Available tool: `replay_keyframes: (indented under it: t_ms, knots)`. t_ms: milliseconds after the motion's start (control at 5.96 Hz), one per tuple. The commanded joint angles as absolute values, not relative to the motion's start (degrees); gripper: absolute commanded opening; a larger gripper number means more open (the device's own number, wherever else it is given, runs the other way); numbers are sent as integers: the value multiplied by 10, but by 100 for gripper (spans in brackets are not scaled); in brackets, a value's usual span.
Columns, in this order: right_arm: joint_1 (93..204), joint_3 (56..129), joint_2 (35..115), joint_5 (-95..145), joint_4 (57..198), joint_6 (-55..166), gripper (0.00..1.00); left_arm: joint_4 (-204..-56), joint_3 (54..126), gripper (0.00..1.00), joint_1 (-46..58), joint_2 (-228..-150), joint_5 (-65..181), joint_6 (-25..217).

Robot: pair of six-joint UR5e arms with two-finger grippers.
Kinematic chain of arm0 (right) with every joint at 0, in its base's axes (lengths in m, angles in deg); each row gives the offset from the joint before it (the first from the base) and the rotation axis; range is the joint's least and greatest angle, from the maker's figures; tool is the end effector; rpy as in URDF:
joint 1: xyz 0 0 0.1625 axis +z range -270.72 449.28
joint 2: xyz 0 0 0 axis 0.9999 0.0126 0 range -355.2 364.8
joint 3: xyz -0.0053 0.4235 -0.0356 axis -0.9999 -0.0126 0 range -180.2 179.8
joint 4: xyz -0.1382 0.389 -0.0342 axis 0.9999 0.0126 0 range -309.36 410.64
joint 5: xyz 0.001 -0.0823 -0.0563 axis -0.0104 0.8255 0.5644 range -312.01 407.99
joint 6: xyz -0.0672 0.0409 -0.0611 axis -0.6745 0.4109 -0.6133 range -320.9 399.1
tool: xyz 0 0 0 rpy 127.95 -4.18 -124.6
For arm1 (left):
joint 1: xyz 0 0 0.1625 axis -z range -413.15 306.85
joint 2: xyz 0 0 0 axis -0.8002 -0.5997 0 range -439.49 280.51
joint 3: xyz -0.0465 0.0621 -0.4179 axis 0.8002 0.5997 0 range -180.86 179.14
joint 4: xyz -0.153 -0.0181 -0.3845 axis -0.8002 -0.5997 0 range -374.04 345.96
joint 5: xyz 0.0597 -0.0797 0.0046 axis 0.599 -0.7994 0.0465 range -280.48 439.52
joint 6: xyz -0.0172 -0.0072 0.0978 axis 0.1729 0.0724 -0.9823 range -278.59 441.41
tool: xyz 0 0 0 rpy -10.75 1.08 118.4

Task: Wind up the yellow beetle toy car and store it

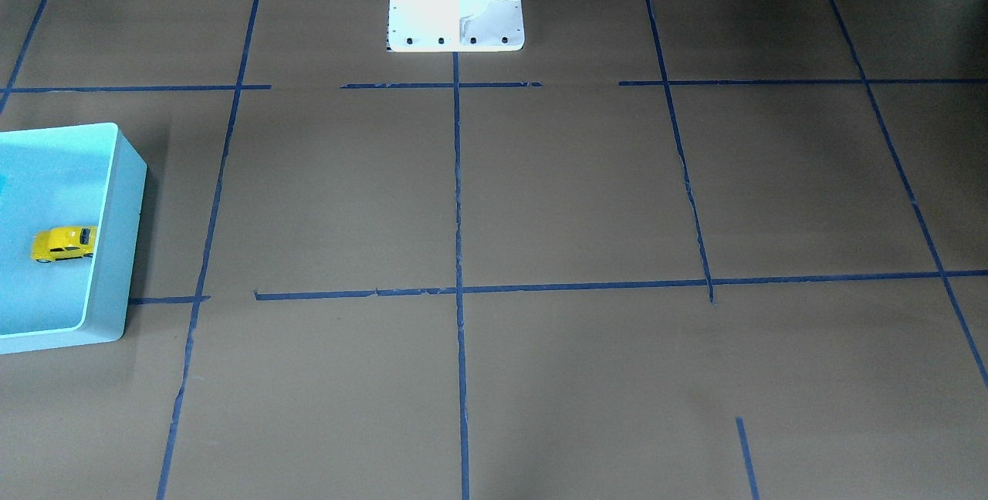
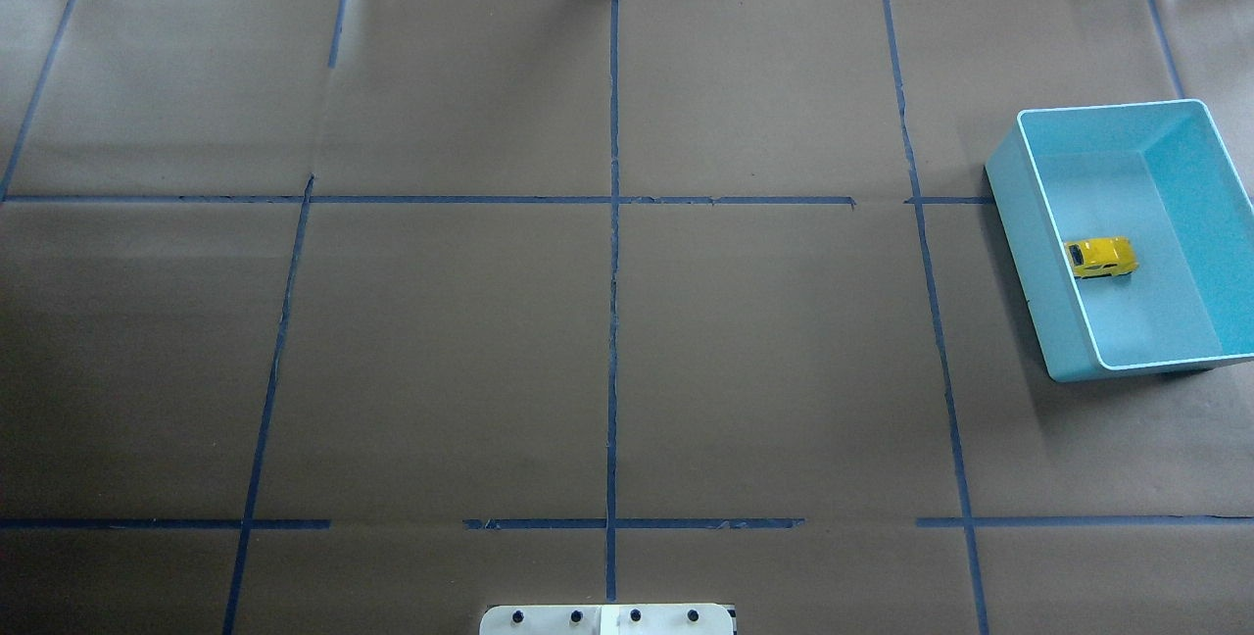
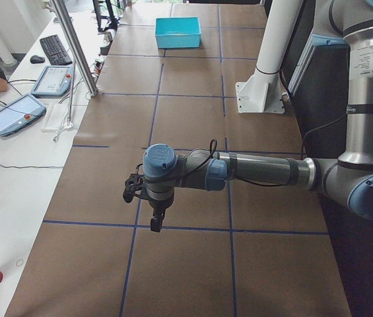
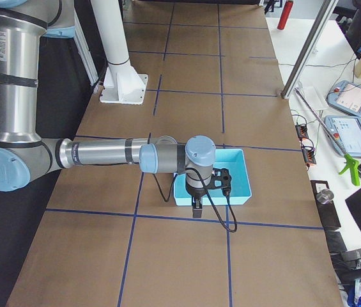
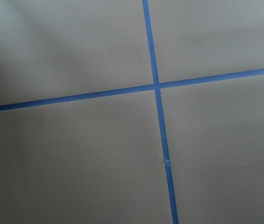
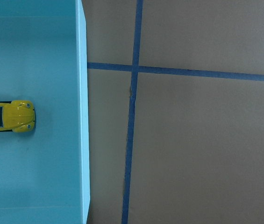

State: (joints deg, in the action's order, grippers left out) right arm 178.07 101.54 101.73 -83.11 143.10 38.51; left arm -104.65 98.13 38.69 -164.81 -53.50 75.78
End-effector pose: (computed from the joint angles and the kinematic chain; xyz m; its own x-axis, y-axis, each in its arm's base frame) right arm 0.0585 -0.4436 0.6225 0.7526 -0.0531 0.6563 0.0288 0.9984 0.0477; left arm -0.0801 -0.4597 0.6206 0.7322 0.1326 -0.6681 -0.0400 0.9875 0.1521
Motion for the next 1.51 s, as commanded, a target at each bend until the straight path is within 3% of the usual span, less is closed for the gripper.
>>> replay_keyframes:
  t_ms: [0,1341]
  knots:
    - [1781,1020,1024,-833,1431,384,100,-1047,982,100,387,-1648,-535,758]
    - [1802,1040,1049,-839,1432,359,100,-1054,971,100,387,-1647,-539,758]
